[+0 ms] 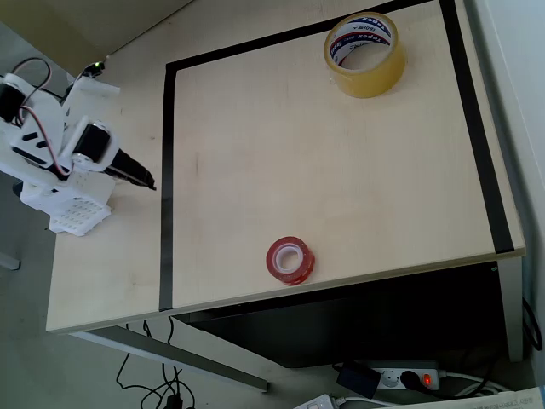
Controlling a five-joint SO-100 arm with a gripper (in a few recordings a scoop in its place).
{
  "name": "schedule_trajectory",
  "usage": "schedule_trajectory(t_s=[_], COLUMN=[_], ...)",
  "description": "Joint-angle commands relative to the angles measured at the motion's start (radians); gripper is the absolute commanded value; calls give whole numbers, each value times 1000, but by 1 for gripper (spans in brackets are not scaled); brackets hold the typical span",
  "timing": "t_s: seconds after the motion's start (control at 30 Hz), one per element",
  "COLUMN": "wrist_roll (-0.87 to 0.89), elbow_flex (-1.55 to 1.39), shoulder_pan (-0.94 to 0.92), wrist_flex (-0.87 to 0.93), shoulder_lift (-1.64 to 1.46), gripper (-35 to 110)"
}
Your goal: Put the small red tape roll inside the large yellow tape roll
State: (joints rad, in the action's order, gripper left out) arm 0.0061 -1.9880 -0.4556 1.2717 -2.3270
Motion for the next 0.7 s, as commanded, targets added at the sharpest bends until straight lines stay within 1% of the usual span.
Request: schedule_trajectory(t_s=[0.0, 0.07, 0.13, 0.27, 0.37, 0.53, 0.67], wrist_roll=[-3, -20, -87, -106, -120, -161, -195], elbow_flex=[373, 402, 430, 541, 611, 640, 670], shoulder_pan=[-129, -176, -181, -172, -160, -149, -138], wrist_flex=[11, -23, -34, -9, 9, 2, 6], shoulder_lift=[265, 345, 422, 623, 764, 867, 923], gripper=[0, 0, 4, 10, 17, 24, 26])
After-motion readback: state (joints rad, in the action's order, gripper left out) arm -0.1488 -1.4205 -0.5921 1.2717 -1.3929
